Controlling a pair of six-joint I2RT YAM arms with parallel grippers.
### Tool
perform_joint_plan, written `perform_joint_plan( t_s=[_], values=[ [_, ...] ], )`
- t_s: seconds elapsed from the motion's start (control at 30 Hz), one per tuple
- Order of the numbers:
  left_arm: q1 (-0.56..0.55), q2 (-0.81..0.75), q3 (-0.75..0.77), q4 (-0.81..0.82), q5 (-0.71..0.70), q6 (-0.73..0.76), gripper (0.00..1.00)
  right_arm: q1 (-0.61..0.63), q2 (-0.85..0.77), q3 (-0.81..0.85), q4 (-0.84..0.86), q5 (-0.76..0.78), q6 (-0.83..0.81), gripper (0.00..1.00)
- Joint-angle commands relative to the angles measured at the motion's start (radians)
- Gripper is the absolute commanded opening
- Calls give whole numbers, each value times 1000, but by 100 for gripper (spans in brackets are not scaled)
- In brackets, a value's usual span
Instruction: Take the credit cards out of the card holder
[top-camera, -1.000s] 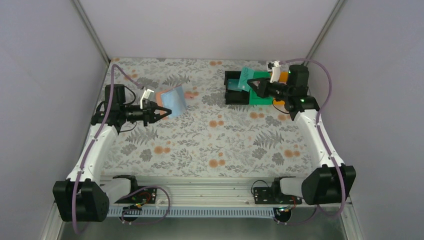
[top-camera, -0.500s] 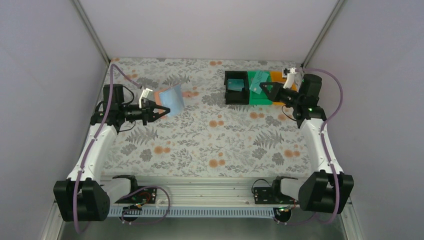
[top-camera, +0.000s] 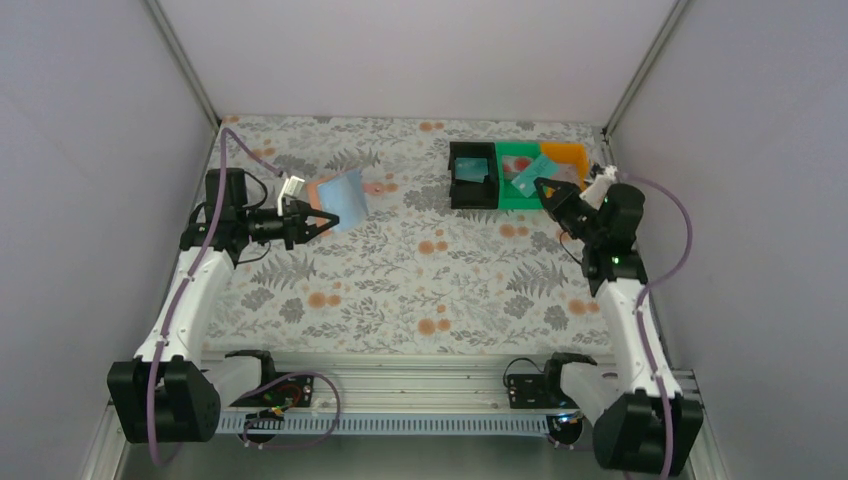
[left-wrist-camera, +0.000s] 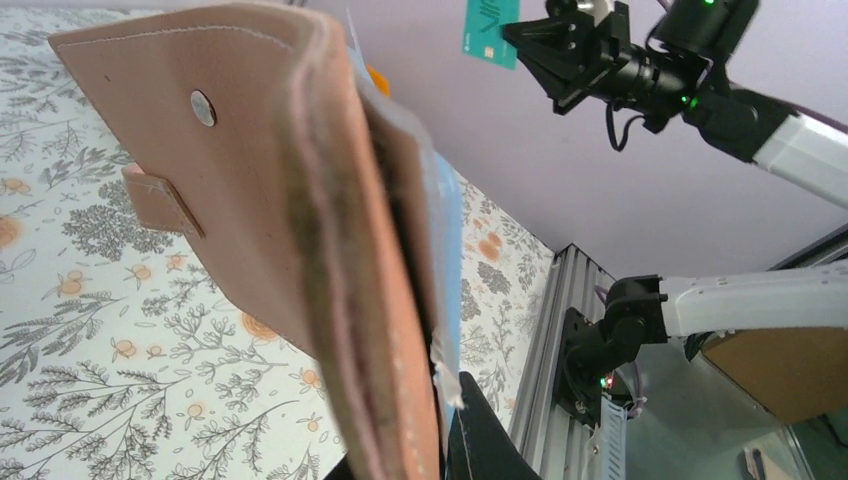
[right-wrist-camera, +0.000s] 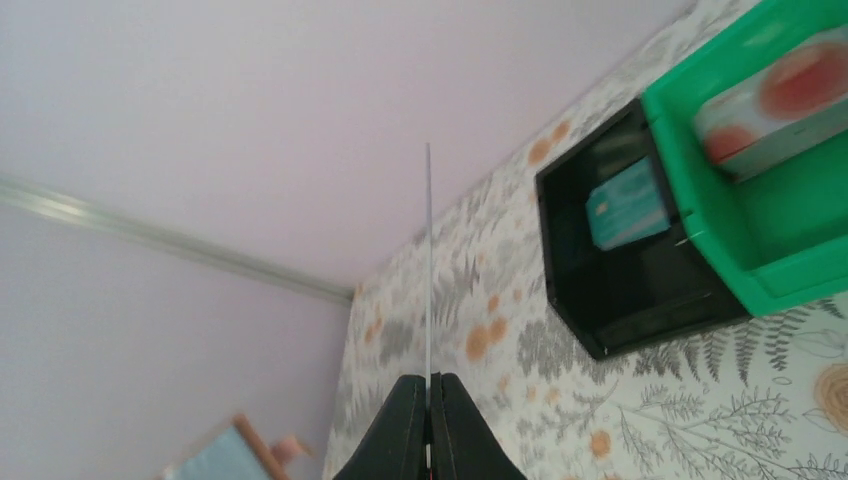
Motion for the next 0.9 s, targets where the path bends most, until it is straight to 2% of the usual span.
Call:
perform_joint_plan(
  t_s=[0.0, 0.13, 0.27, 0.37, 0.47, 0.67, 0.87],
  values=[
    [6, -22, 5, 19, 13, 12, 2, 47, -150, -86, 152, 387, 391, 4],
    [16, -25, 30, -1, 0, 7, 2, 84, -149, -91, 213, 479, 576, 4],
    [23, -13, 22, 19, -8, -4, 2, 145, 9, 32, 141, 499, 624, 4],
    [28, -7, 21, 21, -13, -9, 2, 196, 130, 21, 273, 494, 738, 4],
    [32, -4, 28, 14, -13, -6, 2, 268, 257, 49, 311, 565, 810, 4],
    [32, 2, 36, 5, -14, -8, 2, 340, 500, 174, 344, 595, 864, 4],
    [34, 3, 55, -22, -15, 21, 2, 349, 677, 250, 337, 601, 891, 4]
  ],
)
